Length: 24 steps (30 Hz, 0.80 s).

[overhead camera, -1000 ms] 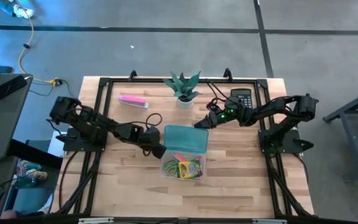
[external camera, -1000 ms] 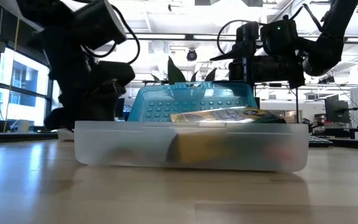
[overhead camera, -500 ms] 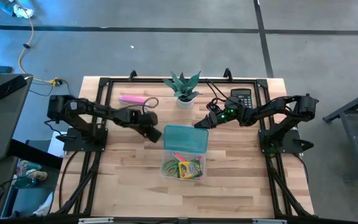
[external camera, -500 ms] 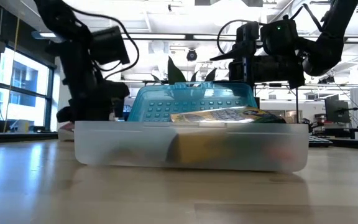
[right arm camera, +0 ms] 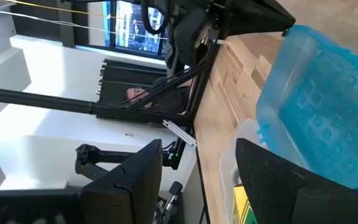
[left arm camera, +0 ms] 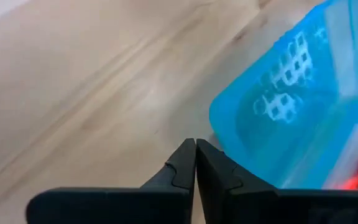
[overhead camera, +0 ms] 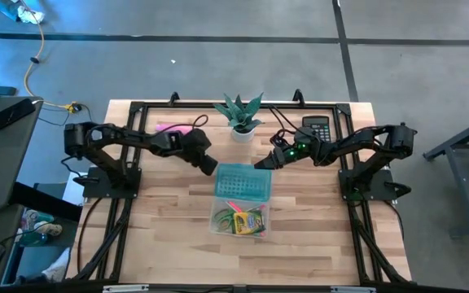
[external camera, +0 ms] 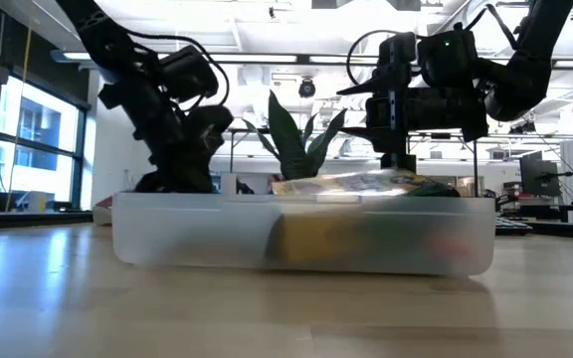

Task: Pack school essentials
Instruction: Close the blue supply box

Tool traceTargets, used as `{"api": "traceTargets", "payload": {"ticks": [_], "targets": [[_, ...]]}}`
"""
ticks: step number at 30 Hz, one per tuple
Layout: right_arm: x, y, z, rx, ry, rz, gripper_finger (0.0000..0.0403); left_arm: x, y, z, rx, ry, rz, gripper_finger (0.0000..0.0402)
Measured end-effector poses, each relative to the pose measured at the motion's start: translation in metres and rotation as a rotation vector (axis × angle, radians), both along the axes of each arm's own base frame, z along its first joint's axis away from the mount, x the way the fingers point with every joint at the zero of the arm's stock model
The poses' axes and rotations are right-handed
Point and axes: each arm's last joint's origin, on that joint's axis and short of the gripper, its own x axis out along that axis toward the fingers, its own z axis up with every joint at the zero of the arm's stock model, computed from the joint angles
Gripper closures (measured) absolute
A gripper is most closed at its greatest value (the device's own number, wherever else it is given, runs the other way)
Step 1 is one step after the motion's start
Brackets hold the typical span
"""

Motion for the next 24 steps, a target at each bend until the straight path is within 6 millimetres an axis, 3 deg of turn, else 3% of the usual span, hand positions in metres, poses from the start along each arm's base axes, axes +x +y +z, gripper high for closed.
{"api": "traceTargets", "payload": {"ticks": [11, 19, 24], "targets": [[-0.001, -0.003, 0.000, 0.004, -0.002, 0.015, 0.0208, 0.002, -0.001, -0.009, -0.063, 0.018, -0.007, 0.0401], [-0.013, -0.008, 0.025, -0.033, -0.063, -0.003, 0.0208, 0.004, -0.006, -0.013, -0.096, 0.021, -0.045, 0.0401], [-0.025, -0.005, 0.026, -0.065, 0.084, -0.046, 0.0208, 0.009, -0.009, -0.027, -0.115, 0.052, -0.063, 0.0401]]}}
